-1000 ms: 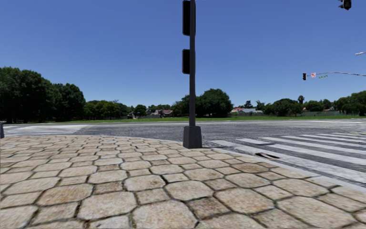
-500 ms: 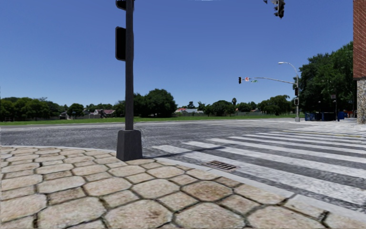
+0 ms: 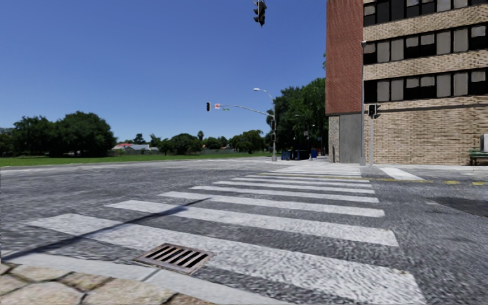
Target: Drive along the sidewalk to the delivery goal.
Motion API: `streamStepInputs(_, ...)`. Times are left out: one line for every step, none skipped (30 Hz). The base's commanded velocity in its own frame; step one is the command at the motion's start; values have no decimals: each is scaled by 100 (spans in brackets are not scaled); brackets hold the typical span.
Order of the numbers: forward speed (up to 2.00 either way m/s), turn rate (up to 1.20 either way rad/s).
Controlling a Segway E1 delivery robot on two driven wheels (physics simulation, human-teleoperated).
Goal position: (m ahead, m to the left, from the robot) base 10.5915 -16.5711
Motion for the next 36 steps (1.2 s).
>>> streamStepInputs(195, 0)
streamStepInputs(195, 0)
streamStepInputs(195, 0)
streamStepInputs(195, 0)
streamStepInputs(195, 0)
streamStepInputs(195, 0)
streamStepInputs(195, 0)
streamStepInputs(195, 0)
streamStepInputs(195, 0)
streamStepInputs(195, 0)
streamStepInputs(195, 0)
streamStepInputs(195, 0)
streamStepInputs(195, 0)
streamStepInputs(195, 0)
streamStepInputs(195, 0)
streamStepInputs(195, 0)
streamStepInputs(195, 0)
streamStepInputs(195, 0)
streamStepInputs(195, 0)
streamStepInputs(195, 0)
streamStepInputs(195, 0)
streamStepInputs(195, 0)
streamStepInputs(195, 0)
streamStepInputs(195, 0)
streamStepInputs(194, 0)
streamStepInputs(194, -9)
streamStepInputs(194, -63)
streamStepInputs(194, -120)
streamStepInputs(194, -120)
streamStepInputs(194, -120)
streamStepInputs(194, -120)
streamStepInputs(194, -83)
streamStepInputs(194, -12)
streamStepInputs(194, 0)
streamStepInputs(194, 0)
streamStepInputs(194, 0)
